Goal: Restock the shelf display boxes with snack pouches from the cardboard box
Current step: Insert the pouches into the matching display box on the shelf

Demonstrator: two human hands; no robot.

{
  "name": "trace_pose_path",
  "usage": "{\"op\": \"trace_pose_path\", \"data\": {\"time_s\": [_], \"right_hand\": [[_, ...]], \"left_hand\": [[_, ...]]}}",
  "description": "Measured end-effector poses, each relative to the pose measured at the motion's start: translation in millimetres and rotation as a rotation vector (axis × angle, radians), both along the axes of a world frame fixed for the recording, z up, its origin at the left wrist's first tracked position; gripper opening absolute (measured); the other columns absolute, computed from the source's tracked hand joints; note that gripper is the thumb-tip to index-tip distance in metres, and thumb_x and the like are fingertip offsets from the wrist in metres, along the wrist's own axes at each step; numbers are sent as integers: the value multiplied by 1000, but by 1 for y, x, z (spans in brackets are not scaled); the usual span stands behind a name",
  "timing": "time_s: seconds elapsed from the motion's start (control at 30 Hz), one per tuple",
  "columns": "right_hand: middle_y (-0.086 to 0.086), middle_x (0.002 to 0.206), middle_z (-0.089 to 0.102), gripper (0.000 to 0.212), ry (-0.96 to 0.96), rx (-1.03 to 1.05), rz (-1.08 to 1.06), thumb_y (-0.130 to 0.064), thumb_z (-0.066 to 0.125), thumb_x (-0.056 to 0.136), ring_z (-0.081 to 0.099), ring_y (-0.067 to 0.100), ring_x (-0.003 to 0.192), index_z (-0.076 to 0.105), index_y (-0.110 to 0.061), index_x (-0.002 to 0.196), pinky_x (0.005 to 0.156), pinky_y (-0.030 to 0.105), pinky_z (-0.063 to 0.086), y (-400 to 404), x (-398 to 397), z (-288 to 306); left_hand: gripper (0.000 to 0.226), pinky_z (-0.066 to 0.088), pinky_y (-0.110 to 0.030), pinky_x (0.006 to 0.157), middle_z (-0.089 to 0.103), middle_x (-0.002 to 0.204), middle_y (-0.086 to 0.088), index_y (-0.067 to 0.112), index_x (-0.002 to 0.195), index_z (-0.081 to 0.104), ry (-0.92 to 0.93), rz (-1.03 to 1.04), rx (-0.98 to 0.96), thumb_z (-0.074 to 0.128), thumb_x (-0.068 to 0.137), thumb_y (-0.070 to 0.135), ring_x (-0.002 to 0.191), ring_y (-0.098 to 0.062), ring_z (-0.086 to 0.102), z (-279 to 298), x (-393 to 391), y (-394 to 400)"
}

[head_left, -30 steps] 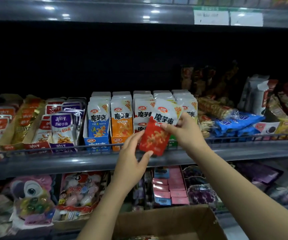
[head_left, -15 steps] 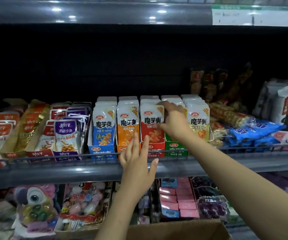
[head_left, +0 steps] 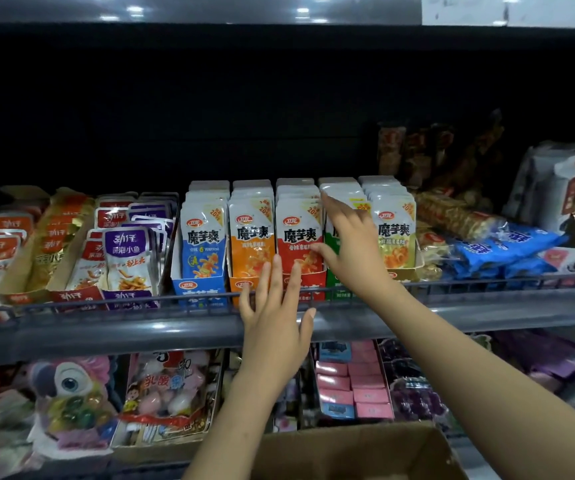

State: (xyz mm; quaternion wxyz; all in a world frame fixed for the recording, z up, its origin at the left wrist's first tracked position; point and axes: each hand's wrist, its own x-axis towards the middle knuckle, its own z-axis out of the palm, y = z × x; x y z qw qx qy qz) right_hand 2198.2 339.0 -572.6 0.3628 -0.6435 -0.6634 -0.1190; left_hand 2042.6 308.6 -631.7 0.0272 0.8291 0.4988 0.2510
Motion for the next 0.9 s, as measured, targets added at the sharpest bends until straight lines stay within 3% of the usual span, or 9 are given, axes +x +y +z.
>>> {"op": "trace_pose_path", "data": {"time_s": [0.1,0.2,0.3,0.37,0.5,0.63,0.73,0.8,0.9], "right_hand": [[4,143,45,68,49,59,29,-29,67,86,37,25,129,36,-14,144,109,39,28,-27,-1,-13],[3,142,46,56,115,37,33,-26,63,88,38,25,129,44,-15,140,107,34,22,-67,-3,-38],[3,133,55,47,111,-4,-5,-33,52,89,48,26,120,54,-14,131,101,39,33,-115,-2,-75],[3,126,60,48,119,-58,-34,-38,44,88,52,25,114,58,-13,127,96,40,40,-149,-1,-103],[2,121,62,47,95,-198,-149,-38,42,85,55,24,107,61,-14,121,88,38,45,-211,6,-153],[8,123,62,48,33,-393,-316,-30,62,79,56,31,105,60,-11,123,85,44,48,-258,15,-196],[17,126,59,64,38,-558,-401,-25,80,66,58,40,104,60,-5,123,84,51,49,-281,21,-217],[24,125,58,70,37,-622,-447,-26,83,61,59,44,103,59,-1,122,81,52,51,-291,26,-230],[26,139,43,73,144,-645,-481,-26,73,76,48,45,119,42,-1,138,88,50,48,-301,30,-244]], "left_hand": [[63,-20,-35,112,-22,154,4,26,151,-3,-81,-45,85,22,97,47,142,-9,-23,-9,2,-11],[65,-11,-32,114,-2,159,3,22,151,19,-170,-119,71,17,90,47,145,-8,-7,-23,2,-36],[66,-3,-26,113,11,157,5,21,146,33,-233,-182,-41,19,89,50,142,-7,9,-44,0,-70],[62,-2,-22,110,13,155,9,25,146,31,-226,-194,-149,23,91,51,140,-3,9,-61,-3,-92],[47,5,-21,109,22,155,6,25,144,33,-198,-176,-339,38,99,36,143,-10,16,-98,-1,-124],[46,13,-33,115,29,152,6,23,144,34,-136,-183,-513,43,99,29,143,-13,21,-143,7,-145],[46,23,-33,114,36,149,-1,19,142,38,-62,-196,-636,47,97,25,138,-17,31,-176,11,-153],[46,29,-27,109,42,144,-4,15,139,41,-14,-218,-688,50,96,25,133,-19,38,-194,13,-155],[46,31,-25,103,46,142,-6,13,140,41,71,-222,-755,49,97,27,130,-20,42,-217,15,-151]]}}
